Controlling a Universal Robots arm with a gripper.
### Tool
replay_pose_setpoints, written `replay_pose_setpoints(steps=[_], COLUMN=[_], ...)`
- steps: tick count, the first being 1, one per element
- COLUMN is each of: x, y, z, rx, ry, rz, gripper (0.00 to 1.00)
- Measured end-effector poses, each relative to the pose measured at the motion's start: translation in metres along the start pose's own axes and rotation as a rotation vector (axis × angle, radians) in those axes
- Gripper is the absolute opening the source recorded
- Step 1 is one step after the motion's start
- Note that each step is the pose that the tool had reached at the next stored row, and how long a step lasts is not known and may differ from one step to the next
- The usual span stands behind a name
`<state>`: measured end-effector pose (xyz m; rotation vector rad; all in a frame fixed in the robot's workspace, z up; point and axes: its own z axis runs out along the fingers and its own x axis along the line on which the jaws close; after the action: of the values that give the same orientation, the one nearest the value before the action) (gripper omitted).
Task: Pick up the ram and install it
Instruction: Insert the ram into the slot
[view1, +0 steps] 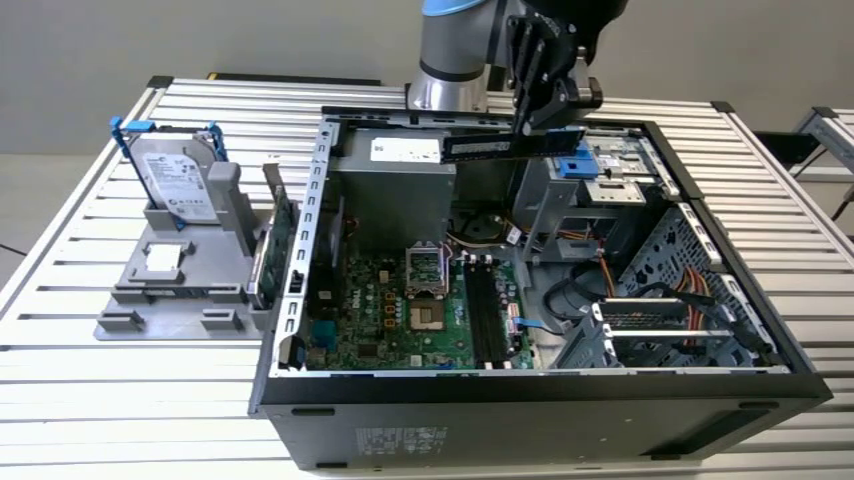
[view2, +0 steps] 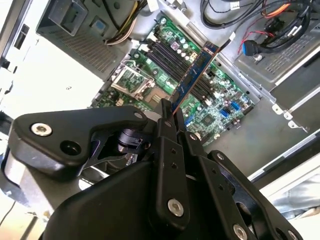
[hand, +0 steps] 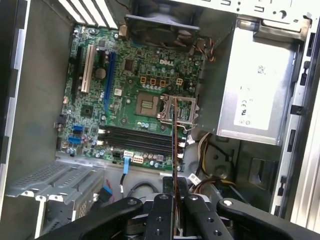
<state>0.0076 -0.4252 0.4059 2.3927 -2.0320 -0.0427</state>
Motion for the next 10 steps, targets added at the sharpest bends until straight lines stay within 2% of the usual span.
replay_pose_setpoints(steps=[10], x=[0.0000], y=[0.0000], z=[0.0000], rx=[-0.0014], ry=[0.0013], rz=[-0.071], gripper=[0.00])
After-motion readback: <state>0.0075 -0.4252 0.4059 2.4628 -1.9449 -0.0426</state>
